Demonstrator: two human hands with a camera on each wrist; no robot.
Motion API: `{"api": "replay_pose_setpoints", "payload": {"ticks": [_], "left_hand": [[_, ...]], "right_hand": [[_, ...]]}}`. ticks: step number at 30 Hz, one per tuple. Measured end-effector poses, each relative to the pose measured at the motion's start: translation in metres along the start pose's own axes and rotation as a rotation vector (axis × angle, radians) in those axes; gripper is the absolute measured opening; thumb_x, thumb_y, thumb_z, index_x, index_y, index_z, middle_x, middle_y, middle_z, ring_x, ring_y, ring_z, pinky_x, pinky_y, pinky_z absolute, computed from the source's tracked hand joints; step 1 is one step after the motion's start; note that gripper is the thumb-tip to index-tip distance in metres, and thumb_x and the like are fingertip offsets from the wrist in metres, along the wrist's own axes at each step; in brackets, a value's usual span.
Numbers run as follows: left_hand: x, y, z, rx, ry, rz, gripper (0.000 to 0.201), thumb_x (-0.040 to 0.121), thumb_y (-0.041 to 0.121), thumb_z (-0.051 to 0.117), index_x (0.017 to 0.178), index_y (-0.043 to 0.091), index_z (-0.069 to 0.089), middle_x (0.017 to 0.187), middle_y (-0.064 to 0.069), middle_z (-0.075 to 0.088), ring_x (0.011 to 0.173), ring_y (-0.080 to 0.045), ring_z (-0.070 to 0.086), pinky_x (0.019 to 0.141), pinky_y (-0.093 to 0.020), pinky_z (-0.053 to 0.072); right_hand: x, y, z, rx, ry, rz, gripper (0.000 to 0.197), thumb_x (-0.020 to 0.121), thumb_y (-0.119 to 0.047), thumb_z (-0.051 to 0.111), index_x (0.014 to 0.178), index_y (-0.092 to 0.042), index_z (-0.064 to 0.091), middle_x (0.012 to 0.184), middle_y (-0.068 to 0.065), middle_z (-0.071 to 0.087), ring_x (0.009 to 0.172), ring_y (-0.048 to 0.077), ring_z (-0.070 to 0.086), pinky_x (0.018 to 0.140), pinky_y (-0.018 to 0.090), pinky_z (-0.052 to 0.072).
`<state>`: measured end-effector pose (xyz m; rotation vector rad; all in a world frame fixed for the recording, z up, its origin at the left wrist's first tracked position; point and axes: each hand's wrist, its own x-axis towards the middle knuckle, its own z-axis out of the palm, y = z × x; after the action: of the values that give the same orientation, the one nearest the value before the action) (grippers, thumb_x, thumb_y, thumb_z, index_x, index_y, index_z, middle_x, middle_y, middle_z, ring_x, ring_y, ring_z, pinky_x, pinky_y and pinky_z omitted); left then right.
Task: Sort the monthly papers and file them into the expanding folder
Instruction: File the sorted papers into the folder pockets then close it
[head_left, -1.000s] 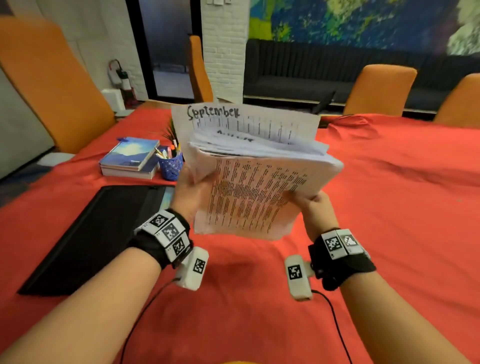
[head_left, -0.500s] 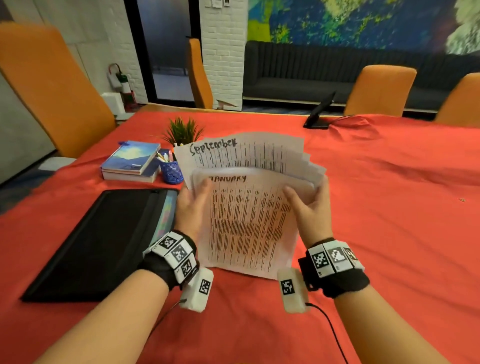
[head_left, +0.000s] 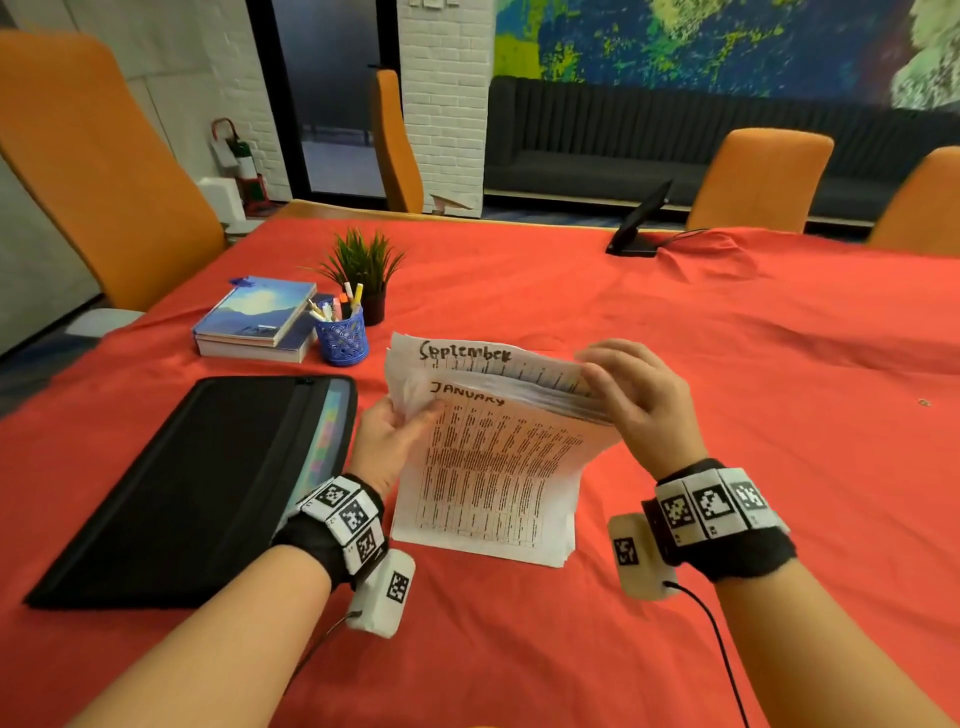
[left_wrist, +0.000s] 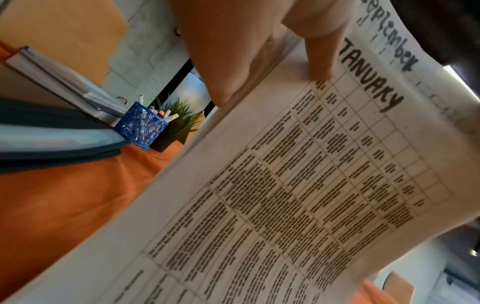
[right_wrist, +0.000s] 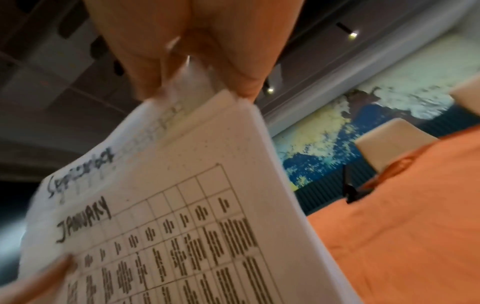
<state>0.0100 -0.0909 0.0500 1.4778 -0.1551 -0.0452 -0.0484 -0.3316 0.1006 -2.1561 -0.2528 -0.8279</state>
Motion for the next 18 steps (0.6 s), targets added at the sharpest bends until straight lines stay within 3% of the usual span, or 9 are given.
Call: {"api": "replay_pose_setpoints", "payload": {"ticks": [2,5,7,9,10,12,15,18], "left_hand": [[0.002,0.002,-0.001,-0.058,0.017,-0.009,0.035,0.077,0.023,0.067,0.106,0.004,0.063,0.102,-0.014,0.070,0.095,-0.024,0.068,0.093,-0.045,0.050],[0.007,0.004,-0.006,-0.121,0.040,-0.009,0.041,0.077,0.026,0.066,0.111,0.002,0.063,0.108,-0.018,0.068,0.103,-0.029,0.065,0.097,-0.049,0.047],[0.011,0.005,-0.005,-0.091,0.032,-0.013,0.038,0.077,0.029,0.066,0.109,0.009,0.064,0.110,-0.016,0.068,0.106,-0.029,0.064,0.100,-0.051,0.045],[0.013,0.008,0.002,-0.016,0.023,-0.009,0.020,0.085,0.023,0.061,0.104,0.017,0.063,0.107,-0.009,0.069,0.102,-0.023,0.066,0.097,-0.049,0.048],[0.014,0.012,0.007,0.013,0.033,0.003,0.016,0.089,0.021,0.058,0.104,0.018,0.061,0.106,-0.005,0.069,0.100,-0.020,0.066,0.096,-0.047,0.049],[0.014,0.024,0.019,0.058,0.085,0.061,0.015,0.093,0.020,0.054,0.107,0.016,0.056,0.104,0.000,0.067,0.101,-0.017,0.064,0.097,-0.043,0.049],[0.011,0.036,0.028,0.042,0.156,0.186,0.033,0.095,0.019,0.051,0.126,0.010,0.047,0.119,0.000,0.061,0.112,-0.012,0.056,0.101,-0.028,0.044],[0.007,0.030,0.024,-0.014,0.178,0.215,0.053,0.092,0.020,0.054,0.141,0.013,0.033,0.133,-0.002,0.054,0.121,-0.010,0.052,0.104,-0.024,0.040]], "right_hand": [[-0.006,0.006,-0.008,0.254,-0.119,0.143,0.064,0.069,-0.052,0.070,0.125,-0.031,0.049,0.117,-0.002,0.059,0.107,0.008,0.057,0.090,0.019,0.045],[-0.021,0.027,-0.004,0.494,-0.269,0.319,0.102,0.054,-0.044,0.084,0.138,-0.033,0.027,0.121,0.001,0.061,0.113,0.013,0.057,0.095,0.024,0.045],[-0.030,0.038,0.011,0.495,-0.264,0.466,0.091,0.053,-0.033,0.087,0.130,-0.023,0.040,0.110,0.003,0.067,0.106,0.016,0.062,0.092,0.032,0.050],[-0.032,0.037,0.029,0.454,-0.158,0.582,0.047,0.061,-0.013,0.083,0.103,-0.018,0.062,0.092,-0.001,0.071,0.089,0.013,0.067,0.087,0.043,0.052],[-0.030,0.034,0.035,0.436,-0.088,0.610,0.032,0.065,-0.004,0.080,0.089,-0.018,0.066,0.083,-0.003,0.072,0.079,0.009,0.067,0.083,0.045,0.054],[-0.020,0.024,0.045,0.480,0.061,0.628,0.021,0.069,0.000,0.076,0.076,-0.017,0.067,0.071,-0.006,0.069,0.065,0.003,0.065,0.072,0.036,0.054],[-0.008,0.005,0.051,0.583,0.246,0.551,0.013,0.073,-0.008,0.075,0.074,-0.018,0.066,0.062,-0.013,0.068,0.061,0.000,0.061,0.064,0.026,0.050],[-0.013,-0.002,0.049,0.405,0.295,0.332,0.025,0.075,-0.019,0.073,0.094,-0.031,0.062,0.082,-0.014,0.066,0.079,0.006,0.061,0.074,0.030,0.051]]}}
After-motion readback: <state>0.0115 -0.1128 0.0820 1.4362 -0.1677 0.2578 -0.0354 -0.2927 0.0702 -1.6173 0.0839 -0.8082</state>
